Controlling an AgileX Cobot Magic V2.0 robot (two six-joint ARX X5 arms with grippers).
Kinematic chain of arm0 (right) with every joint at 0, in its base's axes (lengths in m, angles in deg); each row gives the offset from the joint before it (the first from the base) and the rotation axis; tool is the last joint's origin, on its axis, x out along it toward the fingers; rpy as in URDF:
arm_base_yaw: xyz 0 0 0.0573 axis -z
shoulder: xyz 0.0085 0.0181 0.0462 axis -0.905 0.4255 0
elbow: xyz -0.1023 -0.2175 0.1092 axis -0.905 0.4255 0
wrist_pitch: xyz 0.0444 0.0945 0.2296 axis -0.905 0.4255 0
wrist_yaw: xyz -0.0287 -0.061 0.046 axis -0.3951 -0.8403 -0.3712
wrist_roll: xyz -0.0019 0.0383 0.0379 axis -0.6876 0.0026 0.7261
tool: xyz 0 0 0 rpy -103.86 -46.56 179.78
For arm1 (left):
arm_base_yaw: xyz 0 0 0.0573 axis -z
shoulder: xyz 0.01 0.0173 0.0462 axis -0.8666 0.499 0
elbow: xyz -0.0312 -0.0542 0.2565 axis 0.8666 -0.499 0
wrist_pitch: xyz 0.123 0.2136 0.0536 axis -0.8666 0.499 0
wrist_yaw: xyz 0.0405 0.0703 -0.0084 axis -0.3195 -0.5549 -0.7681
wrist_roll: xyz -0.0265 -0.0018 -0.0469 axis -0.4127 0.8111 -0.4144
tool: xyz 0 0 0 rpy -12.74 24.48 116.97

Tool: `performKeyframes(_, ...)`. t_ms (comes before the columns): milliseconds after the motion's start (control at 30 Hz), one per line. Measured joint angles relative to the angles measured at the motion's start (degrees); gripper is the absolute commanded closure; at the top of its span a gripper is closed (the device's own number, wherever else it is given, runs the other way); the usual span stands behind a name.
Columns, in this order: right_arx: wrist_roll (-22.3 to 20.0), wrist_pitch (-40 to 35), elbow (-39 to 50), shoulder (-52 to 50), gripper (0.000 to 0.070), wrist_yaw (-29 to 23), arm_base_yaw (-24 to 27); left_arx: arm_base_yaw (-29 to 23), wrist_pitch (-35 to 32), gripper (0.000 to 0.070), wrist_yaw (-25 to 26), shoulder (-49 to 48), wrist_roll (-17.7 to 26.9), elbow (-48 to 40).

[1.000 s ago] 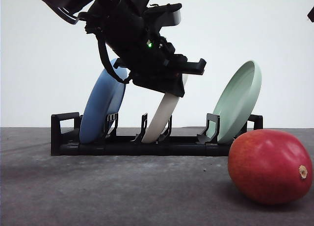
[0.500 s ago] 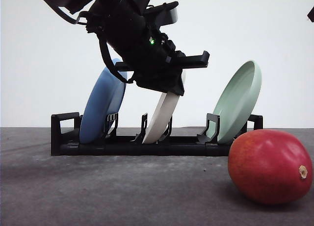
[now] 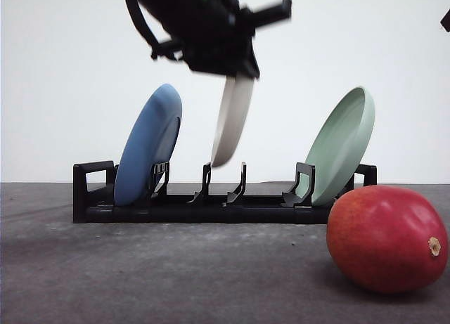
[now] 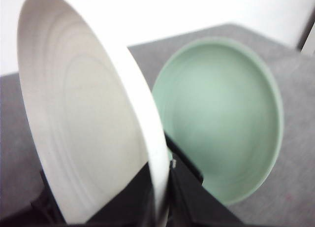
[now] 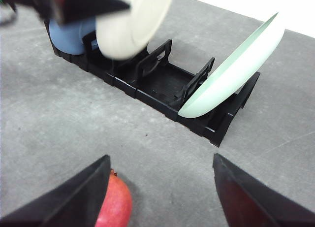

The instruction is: Place pomegranate in white plate

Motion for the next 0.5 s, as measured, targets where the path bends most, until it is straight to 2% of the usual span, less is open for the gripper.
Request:
performKeyframes(133,0.0,0.0,0.0,0.0,0.0279,0.0,0.0,-0.02,1.09,0.069,0.71,-3.77,-1.72,0.0)
performKeyframes(500,0.01,0.0,0.0,0.0,0.0279,0.0,0.0,0.21,10.07,0.069,11.67,-15.58,-9.22,0.0)
